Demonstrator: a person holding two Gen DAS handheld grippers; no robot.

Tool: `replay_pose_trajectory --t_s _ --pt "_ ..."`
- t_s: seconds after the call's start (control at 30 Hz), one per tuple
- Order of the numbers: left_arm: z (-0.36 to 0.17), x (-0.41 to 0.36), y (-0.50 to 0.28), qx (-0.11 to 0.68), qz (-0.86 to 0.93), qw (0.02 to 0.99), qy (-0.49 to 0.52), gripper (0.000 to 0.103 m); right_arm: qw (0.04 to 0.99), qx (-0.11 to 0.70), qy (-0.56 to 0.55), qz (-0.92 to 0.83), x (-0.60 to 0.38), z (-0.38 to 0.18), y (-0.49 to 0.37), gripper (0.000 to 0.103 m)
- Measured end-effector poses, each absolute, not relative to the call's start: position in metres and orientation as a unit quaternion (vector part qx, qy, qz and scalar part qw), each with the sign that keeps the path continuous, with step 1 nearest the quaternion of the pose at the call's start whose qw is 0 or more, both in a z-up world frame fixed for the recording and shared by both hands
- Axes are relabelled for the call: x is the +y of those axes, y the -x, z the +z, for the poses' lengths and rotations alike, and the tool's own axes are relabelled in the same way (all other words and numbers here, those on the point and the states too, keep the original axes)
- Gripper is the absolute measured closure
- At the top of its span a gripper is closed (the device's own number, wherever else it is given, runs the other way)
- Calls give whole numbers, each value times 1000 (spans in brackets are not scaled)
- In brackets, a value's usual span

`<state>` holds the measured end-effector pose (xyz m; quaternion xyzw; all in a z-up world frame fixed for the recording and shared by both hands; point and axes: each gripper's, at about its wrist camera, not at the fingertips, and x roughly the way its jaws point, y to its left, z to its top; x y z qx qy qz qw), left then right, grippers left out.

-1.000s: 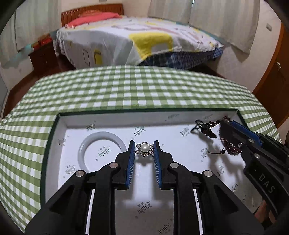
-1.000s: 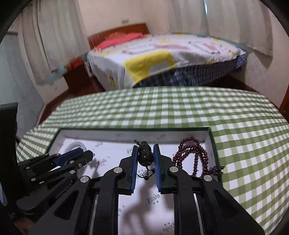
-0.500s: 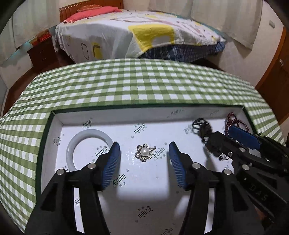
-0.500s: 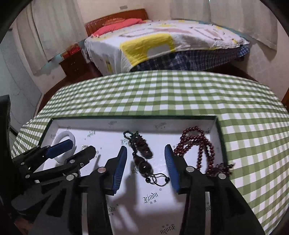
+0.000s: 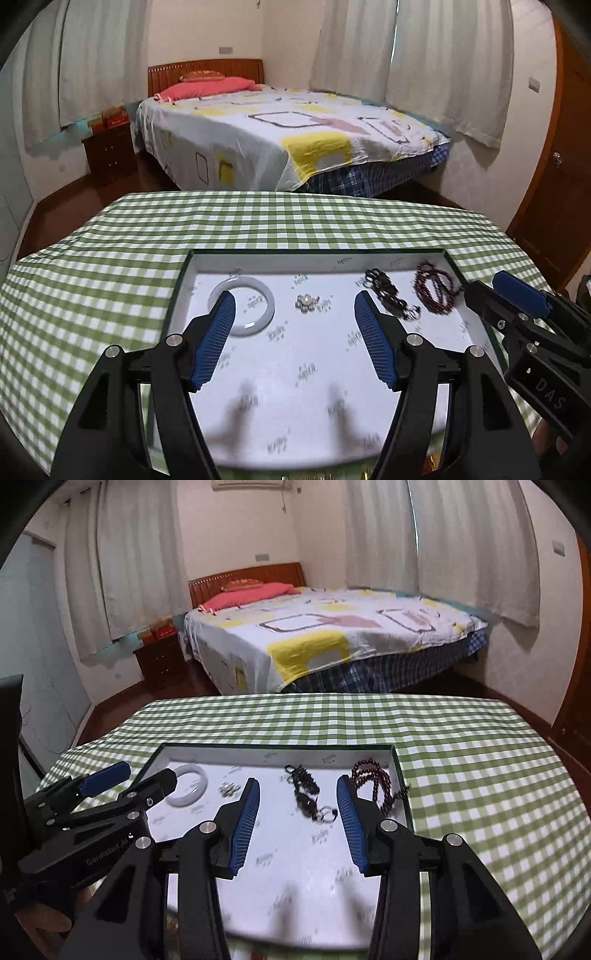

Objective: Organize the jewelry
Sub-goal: 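Withdraw both tools from the box back over the remaining jewelry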

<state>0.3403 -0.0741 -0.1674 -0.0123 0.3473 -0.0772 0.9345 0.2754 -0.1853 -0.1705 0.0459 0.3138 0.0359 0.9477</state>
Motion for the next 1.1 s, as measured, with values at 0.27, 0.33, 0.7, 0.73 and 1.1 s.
replay_pose_trajectory --t_s 0.27,0.33,0.7,0.73,1.1 --pt "-152 -62 -284 338 -78 938 19 37 952 298 -57 38 -184 -159 -217 60" --pt "-152 -59 -268 336 -73 939 15 37 952 298 -58 37 -183 -161 -205 60" --pt "-169 -43 -206 355 -60 933 19 37 951 305 -31 38 -170 -183 -139 60" --pt "-171 -40 -200 357 -57 932 22 37 951 306 -30 38 -169 -184 -136 60" --pt "-183 -16 -163 364 -32 930 38 37 948 315 -21 48 -159 -206 -107 60"
